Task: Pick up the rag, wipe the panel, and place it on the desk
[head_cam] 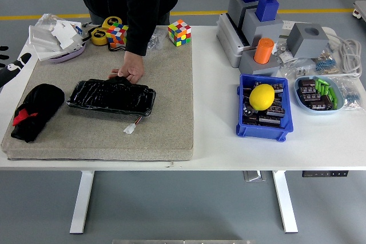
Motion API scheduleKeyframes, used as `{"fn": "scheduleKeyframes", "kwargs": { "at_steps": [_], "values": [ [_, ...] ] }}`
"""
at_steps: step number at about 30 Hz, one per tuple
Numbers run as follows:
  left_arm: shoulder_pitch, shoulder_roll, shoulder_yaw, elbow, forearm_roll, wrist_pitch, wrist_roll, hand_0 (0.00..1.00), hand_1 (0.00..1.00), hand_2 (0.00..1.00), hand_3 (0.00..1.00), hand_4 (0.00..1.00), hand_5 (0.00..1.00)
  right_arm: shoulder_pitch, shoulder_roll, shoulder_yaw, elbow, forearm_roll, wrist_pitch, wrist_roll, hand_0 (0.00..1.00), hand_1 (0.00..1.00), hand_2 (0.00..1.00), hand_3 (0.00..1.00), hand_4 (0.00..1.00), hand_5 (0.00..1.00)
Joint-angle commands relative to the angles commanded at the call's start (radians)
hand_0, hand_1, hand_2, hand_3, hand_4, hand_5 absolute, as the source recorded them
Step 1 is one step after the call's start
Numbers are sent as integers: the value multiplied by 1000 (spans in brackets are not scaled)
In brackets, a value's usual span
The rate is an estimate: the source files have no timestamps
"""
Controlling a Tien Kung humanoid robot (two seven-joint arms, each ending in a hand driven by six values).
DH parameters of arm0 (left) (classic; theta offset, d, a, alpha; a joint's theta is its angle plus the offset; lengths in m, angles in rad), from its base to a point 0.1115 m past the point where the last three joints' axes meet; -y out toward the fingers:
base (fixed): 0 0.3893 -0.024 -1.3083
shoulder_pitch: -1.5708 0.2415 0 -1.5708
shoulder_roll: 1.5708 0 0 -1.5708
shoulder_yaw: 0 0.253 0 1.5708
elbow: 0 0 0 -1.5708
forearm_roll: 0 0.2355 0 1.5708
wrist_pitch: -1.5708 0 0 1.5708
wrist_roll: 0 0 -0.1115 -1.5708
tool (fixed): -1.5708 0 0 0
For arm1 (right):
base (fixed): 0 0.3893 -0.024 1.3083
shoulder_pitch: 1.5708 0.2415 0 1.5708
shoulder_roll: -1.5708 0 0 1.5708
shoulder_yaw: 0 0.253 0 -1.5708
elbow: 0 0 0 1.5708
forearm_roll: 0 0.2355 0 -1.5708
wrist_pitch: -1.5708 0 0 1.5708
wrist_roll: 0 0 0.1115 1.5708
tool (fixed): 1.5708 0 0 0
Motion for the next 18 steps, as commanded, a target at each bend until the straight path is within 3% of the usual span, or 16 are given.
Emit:
{"fn": "scheduleKeyframes", "kwargs": {
  "at_steps": [4,18],
  "values": [
    [6,10,-7,-38,-3,10,-8,415,638,721,791,998,814,4,2,-5,-1,2,-2,2,723,626,674,620,998,615],
    [23,5,6,-22,2,17,-17,421,647,720,792,998,820,6,12,-30,-8,6,-3,0,722,626,674,620,998,615]
  ]
}}
